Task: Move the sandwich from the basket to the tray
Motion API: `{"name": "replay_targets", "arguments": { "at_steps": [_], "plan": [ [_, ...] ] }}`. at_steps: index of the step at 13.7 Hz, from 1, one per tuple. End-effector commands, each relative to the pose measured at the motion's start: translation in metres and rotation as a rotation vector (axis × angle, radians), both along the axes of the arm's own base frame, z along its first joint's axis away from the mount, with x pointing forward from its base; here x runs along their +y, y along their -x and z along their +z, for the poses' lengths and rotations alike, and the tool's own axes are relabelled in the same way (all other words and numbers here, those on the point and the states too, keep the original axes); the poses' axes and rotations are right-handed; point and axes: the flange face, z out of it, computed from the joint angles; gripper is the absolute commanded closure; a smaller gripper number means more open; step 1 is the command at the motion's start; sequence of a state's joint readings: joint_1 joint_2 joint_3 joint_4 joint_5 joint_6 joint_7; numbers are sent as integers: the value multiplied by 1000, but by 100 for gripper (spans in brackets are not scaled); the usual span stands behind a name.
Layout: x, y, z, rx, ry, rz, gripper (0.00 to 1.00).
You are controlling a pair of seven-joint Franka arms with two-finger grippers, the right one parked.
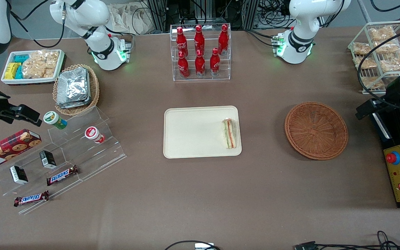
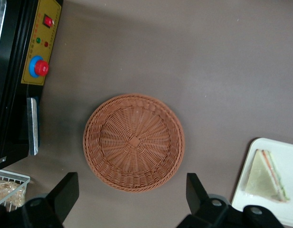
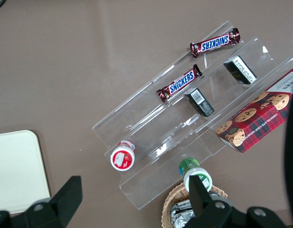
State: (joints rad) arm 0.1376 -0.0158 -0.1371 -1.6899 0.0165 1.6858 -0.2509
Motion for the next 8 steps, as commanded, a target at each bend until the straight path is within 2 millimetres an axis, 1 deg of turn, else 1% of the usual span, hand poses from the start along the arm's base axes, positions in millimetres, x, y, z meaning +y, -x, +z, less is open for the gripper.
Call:
{"name": "replay_targets", "arguments": {
  "at_steps": [1,3,5,8],
  "plan": [
    [4,11,-7,-12,11,-41,0],
    [28,11,-4,-15,15,-53,0],
    [25,4,1,-13,12,-98,0],
    [25,4,2,-14,3,-89,0]
  ]
}}
